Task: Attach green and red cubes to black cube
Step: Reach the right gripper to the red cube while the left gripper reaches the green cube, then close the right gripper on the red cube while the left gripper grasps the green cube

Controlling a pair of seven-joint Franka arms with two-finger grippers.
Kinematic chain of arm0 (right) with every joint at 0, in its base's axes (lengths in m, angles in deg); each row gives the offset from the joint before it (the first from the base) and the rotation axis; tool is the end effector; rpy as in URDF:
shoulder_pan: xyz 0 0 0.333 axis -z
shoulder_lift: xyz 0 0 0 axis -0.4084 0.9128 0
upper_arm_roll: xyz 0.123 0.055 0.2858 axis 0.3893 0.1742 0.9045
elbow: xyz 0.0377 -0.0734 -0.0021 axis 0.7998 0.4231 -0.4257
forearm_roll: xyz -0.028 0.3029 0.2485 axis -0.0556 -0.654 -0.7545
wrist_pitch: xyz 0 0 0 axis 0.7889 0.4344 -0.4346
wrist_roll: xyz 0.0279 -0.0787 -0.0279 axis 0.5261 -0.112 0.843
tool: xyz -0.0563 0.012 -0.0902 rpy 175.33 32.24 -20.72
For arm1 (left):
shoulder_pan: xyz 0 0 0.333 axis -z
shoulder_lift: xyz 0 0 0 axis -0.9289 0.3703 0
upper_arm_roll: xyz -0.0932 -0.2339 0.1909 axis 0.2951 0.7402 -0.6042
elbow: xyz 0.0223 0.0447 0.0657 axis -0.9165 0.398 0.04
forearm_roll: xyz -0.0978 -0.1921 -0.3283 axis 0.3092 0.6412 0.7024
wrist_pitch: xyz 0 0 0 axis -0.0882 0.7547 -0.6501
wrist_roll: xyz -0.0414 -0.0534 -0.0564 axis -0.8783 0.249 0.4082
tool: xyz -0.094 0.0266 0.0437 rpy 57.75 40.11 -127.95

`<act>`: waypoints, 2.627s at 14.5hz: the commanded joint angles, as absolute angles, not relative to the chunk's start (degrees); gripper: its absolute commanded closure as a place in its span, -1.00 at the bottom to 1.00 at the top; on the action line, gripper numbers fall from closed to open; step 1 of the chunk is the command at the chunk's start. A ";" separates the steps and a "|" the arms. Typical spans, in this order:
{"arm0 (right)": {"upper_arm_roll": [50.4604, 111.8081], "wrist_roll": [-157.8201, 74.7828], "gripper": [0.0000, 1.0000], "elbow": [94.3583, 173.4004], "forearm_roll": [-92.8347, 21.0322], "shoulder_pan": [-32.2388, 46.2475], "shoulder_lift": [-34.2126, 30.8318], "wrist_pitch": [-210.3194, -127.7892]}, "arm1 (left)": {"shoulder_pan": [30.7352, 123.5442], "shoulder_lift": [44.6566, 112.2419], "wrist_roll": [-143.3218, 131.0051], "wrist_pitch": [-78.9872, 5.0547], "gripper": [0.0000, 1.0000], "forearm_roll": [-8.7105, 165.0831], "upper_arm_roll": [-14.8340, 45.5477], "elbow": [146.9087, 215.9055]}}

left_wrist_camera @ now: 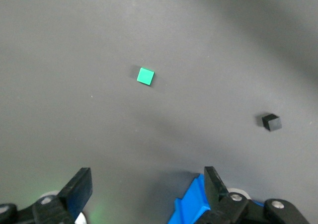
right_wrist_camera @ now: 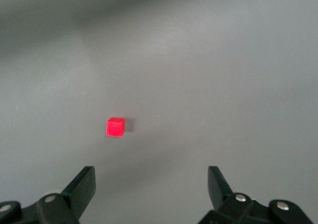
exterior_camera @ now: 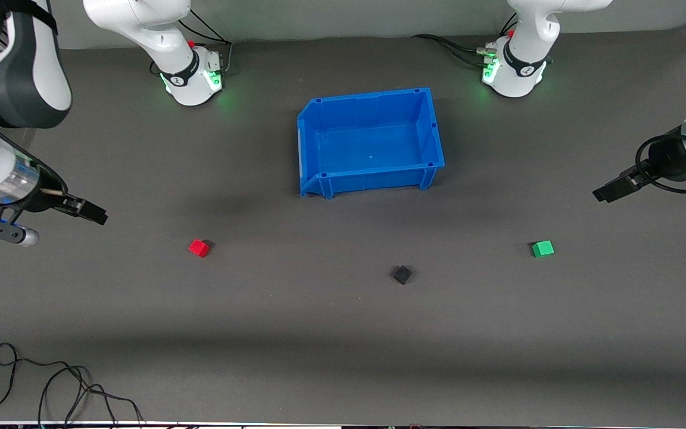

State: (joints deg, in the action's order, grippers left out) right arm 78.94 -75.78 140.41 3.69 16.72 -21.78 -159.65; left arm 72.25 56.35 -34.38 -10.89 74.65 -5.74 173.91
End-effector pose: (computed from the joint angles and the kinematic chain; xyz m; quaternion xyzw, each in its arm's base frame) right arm 0.5743 -0.0050 0.4873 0.9682 -0.2477 -0.0169 0.0314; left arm 0.5706 -0.0220 0.5747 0.9548 0.2907 -0.0534 0.0310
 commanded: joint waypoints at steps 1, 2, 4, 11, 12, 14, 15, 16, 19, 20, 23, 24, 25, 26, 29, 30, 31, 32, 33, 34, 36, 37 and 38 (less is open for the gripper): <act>79.02 -93.79 -0.99 143.22 4.37 16.37 -19.11 -161.18 | 68.98 56.34 -39.68 -10.77 -1.00 78.93 -6.04 173.19; 79.02 -96.45 -0.99 143.23 4.20 16.46 -17.35 -161.19 | 66.71 56.52 -40.74 -10.77 -1.00 81.21 -6.04 173.19; 79.02 -103.55 -0.99 143.23 4.11 16.63 -14.80 -161.27 | 62.05 57.57 -44.25 -10.07 -1.00 85.87 -5.96 172.84; 81.74 -127.85 -0.99 146.46 3.76 13.82 -7.32 -166.89 | 61.50 61.53 -69.82 -16.72 -1.00 86.42 -6.04 176.59; 81.84 -127.85 -0.99 148.74 3.76 13.73 -7.31 -170.03 | 61.58 61.27 -70.98 -21.01 -1.00 86.51 -6.04 180.27; 82.10 -127.68 -0.99 152.61 3.76 13.64 -7.31 -177.15 | 61.50 61.09 -70.99 -29.45 -1.00 87.03 -5.96 187.13; 82.28 -127.59 -0.99 153.76 3.76 13.64 -7.23 -180.40 | 61.58 61.61 -70.99 -33.84 -1.00 89.47 -5.96 190.30; 82.80 -127.59 -0.99 154.64 3.76 13.56 -6.44 -182.78 | 61.59 62.05 -70.99 -38.32 -1.00 91.85 -5.87 193.29; 83.42 -127.59 -0.99 155.09 4.63 12.94 -4.85 -184.92 | 62.11 65.29 -70.99 -46.35 -1.00 97.48 -5.87 197.79; 83.42 -127.85 -0.99 155.18 4.64 12.94 -4.76 -184.83 | 62.11 66.70 -70.99 -48.19 -1.00 98.80 -5.87 198.23; 83.42 -134.76 -0.98 154.74 2.88 12.94 -1.79 -185.88 | 63.16 70.75 -70.99 -54.95 -1.00 101.18 -5.61 200.42; 83.33 -136.45 -0.98 154.57 2.88 13.03 -1.25 -186.84 | 63.69 71.89 -70.81 -57.50 -1.00 101.27 -5.61 201.31; 83.33 -137.85 -0.98 154.39 3.23 13.12 -0.64 -187.72 | 63.87 72.86 -70.64 -59.09 -1.00 101.27 -5.61 201.92; 83.24 -138.30 -0.98 154.30 3.40 13.12 -0.11 -189.30 | 63.87 73.91 -70.72 -60.07 -1.00 101.27 -5.52 202.19; 83.24 -139.45 -0.98 152.99 3.41 13.12 1.12 -193.35 | 63.70 75.24 -69.94 -62.26 -1.00 103.54 -5.25 204.12; 83.24 -139.54 -0.98 152.46 3.41 13.03 1.30 -193.36 | 63.78 75.41 -68.98 -63.75 -1.00 104.95 -5.25 205.00; 83.24 -139.54 -0.98 152.02 3.41 13.03 1.47 -193.36 | 63.78 75.42 -67.14 -64.38 -1.00 105.49 -5.25 205.88; 83.24 -139.71 -0.98 151.93 3.32 13.03 1.65 -193.44 | 63.78 75.68 -65.99 -64.64 -1.00 106.02 -5.17 206.15; 83.24 -140.15 -0.98 151.84 3.32 12.94 2.17 -193.53 | 63.78 76.20 -65.11 -64.65 -1.00 106.80 -5.25 206.23; 83.24 -140.59 -0.98 151.84 3.23 12.94 2.44 -193.71 | 63.87 76.38 -64.32 -64.73 -1.00 107.07 -5.25 206.58; 83.24 -141.38 -0.98 151.66 2.79 12.94 2.62 -193.71 | 64.04 77.26 -63.69 -65.61 -1.00 107.16 -5.17 207.11; 83.33 -142.25 -0.98 151.49 2.79 12.59 3.14 -193.71 | 64.05 77.61 -63.78 -66.40 -1.00 107.16 -4.73 207.38; 83.33 -142.96 -0.98 151.49 2.79 11.63 3.84 -193.79 | 63.96 77.70 -63.69 -66.49 -1.00 107.34 -4.47 207.29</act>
State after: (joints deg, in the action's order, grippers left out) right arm 83.37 -140.53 152.71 3.43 13.11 1.94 -193.17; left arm 63.29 77.69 -64.95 -64.74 105.92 -4.79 206.24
